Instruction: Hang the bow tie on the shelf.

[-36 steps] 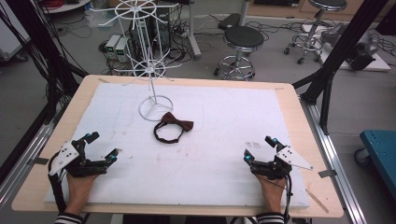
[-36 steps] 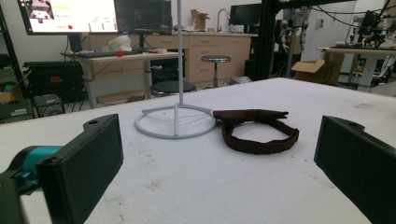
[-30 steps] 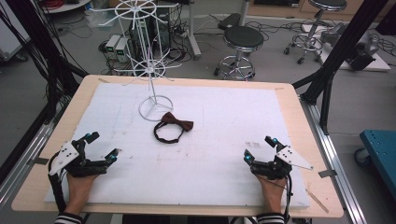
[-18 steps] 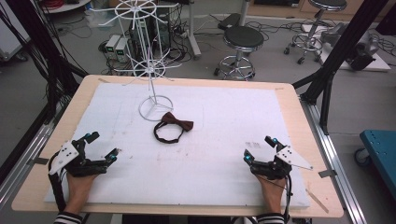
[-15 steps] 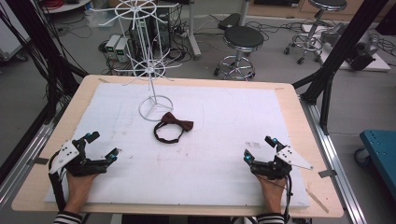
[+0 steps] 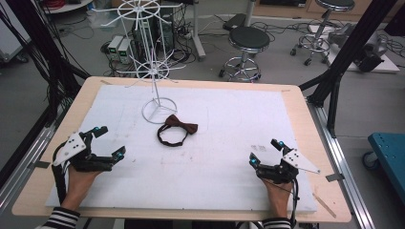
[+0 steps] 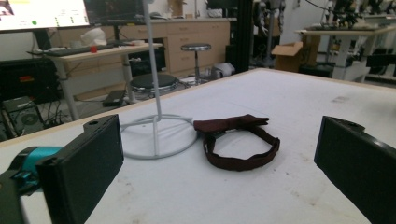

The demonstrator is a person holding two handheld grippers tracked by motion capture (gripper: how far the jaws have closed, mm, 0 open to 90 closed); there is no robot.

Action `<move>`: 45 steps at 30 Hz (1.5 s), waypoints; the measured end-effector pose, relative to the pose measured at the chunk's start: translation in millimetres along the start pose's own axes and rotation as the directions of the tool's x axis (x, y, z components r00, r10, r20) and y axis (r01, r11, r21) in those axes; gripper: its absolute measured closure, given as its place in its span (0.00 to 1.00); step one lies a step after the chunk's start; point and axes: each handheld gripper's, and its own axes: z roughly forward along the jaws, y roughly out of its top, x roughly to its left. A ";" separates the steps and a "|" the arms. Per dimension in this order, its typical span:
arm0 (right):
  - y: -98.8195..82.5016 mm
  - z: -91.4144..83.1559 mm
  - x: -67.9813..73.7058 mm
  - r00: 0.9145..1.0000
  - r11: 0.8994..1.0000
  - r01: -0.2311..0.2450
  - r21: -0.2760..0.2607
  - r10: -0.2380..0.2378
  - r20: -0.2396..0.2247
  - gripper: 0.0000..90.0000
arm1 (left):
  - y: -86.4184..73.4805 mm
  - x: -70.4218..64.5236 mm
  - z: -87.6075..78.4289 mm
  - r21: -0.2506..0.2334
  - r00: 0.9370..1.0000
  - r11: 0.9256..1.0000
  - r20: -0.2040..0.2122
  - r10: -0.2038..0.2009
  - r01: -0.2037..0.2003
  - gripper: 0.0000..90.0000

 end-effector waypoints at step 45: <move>0.0 -0.3 -0.8 1.000 1.000 -0.011 -0.002 0.011 -0.001 0.01 | 69.3 -39.9 114.8 0.268 0.973 0.951 0.209 0.097 -0.153 0.02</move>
